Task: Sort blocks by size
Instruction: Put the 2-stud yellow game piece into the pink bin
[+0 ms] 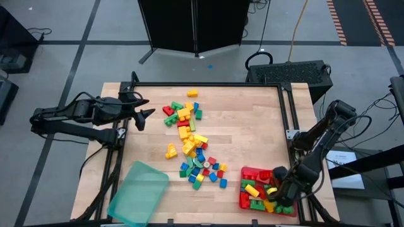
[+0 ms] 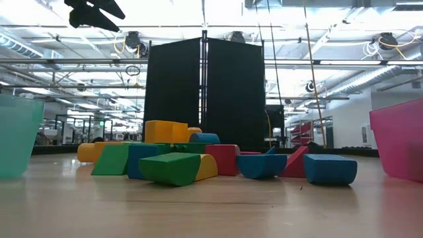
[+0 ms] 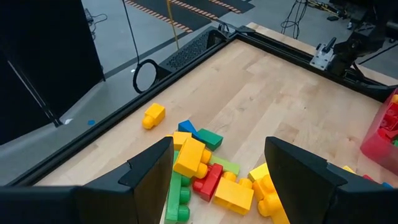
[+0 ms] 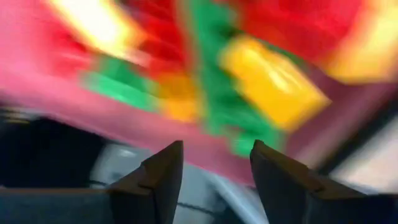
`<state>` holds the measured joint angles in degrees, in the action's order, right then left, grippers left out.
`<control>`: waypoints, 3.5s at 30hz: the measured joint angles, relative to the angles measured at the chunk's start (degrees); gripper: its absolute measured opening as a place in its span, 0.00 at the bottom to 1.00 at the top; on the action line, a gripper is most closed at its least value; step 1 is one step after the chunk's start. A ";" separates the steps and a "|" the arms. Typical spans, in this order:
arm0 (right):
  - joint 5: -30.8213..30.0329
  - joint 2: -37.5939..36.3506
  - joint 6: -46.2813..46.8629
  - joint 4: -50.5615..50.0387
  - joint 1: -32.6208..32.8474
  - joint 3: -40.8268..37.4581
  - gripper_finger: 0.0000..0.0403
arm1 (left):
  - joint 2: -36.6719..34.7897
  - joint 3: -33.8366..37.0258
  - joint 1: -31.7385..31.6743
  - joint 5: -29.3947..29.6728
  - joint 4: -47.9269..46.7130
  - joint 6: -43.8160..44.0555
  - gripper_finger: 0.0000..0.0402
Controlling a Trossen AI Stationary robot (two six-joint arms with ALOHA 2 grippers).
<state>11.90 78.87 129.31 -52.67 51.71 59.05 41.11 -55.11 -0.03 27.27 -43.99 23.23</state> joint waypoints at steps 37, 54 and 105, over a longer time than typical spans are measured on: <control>-11.80 52.58 -141.71 4.43 -67.82 67.76 0.83 | 0.04 0.00 0.00 0.00 -0.81 0.04 0.64; -14.90 61.72 -149.40 4.77 -67.51 71.34 0.83 | 0.04 0.02 0.00 -0.02 -2.64 0.50 0.64; -20.46 26.05 -91.47 -36.35 -43.42 55.02 0.30 | 0.01 0.04 -0.07 -0.66 -2.84 0.45 0.64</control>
<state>-8.56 104.92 37.84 -89.02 8.28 114.08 41.12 -55.07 -0.10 26.61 -46.83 23.68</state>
